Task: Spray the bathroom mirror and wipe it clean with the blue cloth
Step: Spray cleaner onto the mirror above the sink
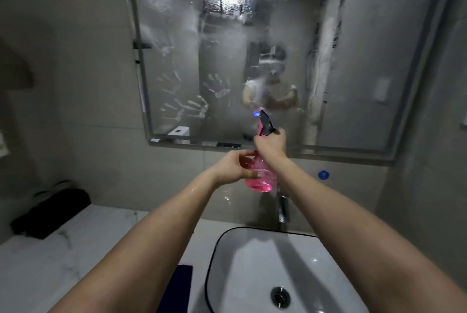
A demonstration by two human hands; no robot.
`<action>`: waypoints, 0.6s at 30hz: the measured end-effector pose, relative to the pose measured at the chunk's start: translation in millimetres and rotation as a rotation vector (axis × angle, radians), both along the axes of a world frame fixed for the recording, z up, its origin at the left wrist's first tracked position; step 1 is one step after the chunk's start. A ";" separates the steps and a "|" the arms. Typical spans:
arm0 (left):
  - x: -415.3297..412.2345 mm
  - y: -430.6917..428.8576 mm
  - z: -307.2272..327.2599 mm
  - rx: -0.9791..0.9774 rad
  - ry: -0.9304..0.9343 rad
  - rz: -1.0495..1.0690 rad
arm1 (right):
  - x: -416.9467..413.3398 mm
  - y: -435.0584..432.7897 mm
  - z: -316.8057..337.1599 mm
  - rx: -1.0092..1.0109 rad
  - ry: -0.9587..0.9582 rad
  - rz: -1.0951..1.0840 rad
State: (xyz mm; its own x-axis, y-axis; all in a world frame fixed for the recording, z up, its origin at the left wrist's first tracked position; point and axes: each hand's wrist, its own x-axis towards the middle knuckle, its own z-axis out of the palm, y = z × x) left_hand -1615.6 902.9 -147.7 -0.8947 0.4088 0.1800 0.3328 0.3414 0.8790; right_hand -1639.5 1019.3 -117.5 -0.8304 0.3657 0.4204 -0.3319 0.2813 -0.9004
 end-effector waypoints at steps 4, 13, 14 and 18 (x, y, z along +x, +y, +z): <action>-2.6 -40.6 5.0 -0.047 0.013 0.006 | -4.2 -37.3 -0.7 -0.010 -0.030 0.035; -17.2 -117.2 22.4 -0.031 0.090 0.084 | -22.8 -119.4 19.1 -0.018 -0.013 0.024; -20.1 -127.5 24.5 -0.038 0.091 0.084 | -25.3 -128.6 20.9 -0.019 -0.009 0.031; -31.0 -166.7 30.8 -0.071 0.096 0.091 | -34.9 -166.3 28.3 0.057 -0.008 0.076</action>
State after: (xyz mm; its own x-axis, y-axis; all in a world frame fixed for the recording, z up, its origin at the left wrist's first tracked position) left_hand -1646.5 736.1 -116.9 -0.9087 0.3416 0.2400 0.3791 0.4341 0.8172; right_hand -1674.4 853.0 -89.2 -0.8583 0.2767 0.4322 -0.3473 0.3066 -0.8862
